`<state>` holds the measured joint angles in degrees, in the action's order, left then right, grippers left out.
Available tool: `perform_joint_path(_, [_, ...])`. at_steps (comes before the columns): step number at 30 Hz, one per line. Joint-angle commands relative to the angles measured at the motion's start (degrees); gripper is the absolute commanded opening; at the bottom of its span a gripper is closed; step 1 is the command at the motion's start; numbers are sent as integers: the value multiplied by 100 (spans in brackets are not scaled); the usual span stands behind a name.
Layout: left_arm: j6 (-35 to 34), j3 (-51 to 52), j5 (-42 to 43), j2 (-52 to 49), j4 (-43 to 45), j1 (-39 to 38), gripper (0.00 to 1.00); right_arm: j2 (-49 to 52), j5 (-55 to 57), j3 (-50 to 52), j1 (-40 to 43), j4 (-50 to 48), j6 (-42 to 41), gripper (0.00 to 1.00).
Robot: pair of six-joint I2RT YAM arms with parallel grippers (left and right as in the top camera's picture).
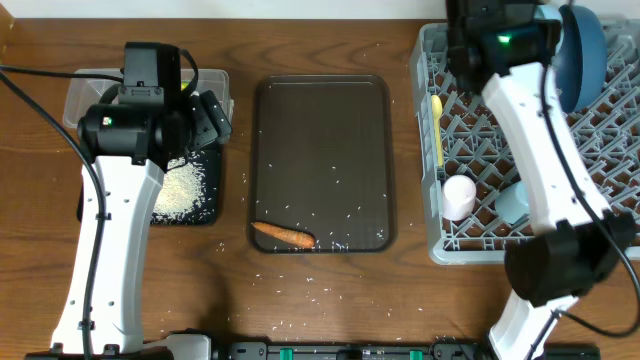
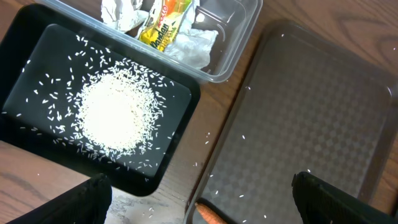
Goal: Sort waste into correct bins and load items into the dishwasher rack
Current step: 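Place the bowl tilted in the back of the rack with the right gripper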
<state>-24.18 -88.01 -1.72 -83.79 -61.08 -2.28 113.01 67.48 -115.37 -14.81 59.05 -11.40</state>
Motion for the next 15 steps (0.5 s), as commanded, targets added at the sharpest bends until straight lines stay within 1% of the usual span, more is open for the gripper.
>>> perform_joint_path(1, [7,-20,-48,-24,2,24,95,317,970,20,26,-42,555,1])
perform_joint_path(5, [9,-20,-48,-24,2,24,95,807,1222,20,59,-83,968,1])
perform_joint_path(11, [9,-20,-48,-24,2,24,95,1351,1174,20,262,-341,1027,1])
perform_joint_path(15, [9,-20,-48,-24,2,24,95,1558,940,20,365,-595,1217,1])
